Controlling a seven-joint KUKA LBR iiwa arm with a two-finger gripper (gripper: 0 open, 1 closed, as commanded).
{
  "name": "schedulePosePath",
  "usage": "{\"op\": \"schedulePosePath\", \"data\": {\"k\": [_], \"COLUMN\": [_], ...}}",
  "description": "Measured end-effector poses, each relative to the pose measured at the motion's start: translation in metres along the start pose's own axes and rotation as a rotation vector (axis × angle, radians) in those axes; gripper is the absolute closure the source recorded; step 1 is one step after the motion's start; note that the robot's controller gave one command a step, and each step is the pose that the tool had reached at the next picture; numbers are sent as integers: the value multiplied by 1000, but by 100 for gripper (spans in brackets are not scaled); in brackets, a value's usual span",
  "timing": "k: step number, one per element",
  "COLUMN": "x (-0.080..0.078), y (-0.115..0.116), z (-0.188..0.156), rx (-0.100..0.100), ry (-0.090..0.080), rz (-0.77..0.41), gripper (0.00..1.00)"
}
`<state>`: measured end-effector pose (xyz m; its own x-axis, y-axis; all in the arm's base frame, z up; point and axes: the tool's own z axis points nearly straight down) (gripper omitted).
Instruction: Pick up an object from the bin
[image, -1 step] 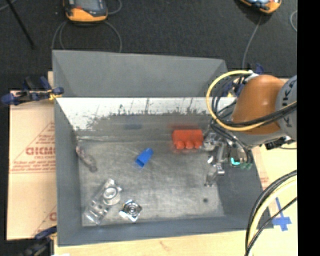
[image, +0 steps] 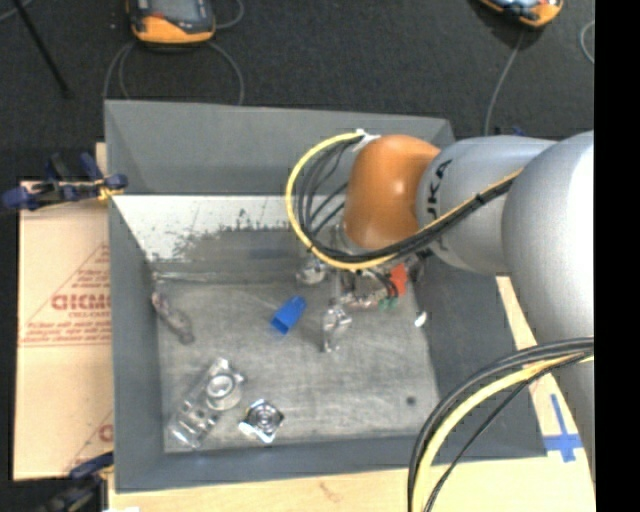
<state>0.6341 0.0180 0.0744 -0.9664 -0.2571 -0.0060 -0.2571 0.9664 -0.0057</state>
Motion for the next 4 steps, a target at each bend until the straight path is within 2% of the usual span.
{"op": "schedulePosePath", "data": {"k": [1,2,3,4], "x": [-28,-29,-29,-31], "y": [40,31,32,31], "z": [-28,-28,-1,-3], "rx": [-5,-4,-3,-6], "ry": [-3,-4,-5,-6], "rz": [-406,-632,-780,-774], "gripper": [0,0,0,0]}}
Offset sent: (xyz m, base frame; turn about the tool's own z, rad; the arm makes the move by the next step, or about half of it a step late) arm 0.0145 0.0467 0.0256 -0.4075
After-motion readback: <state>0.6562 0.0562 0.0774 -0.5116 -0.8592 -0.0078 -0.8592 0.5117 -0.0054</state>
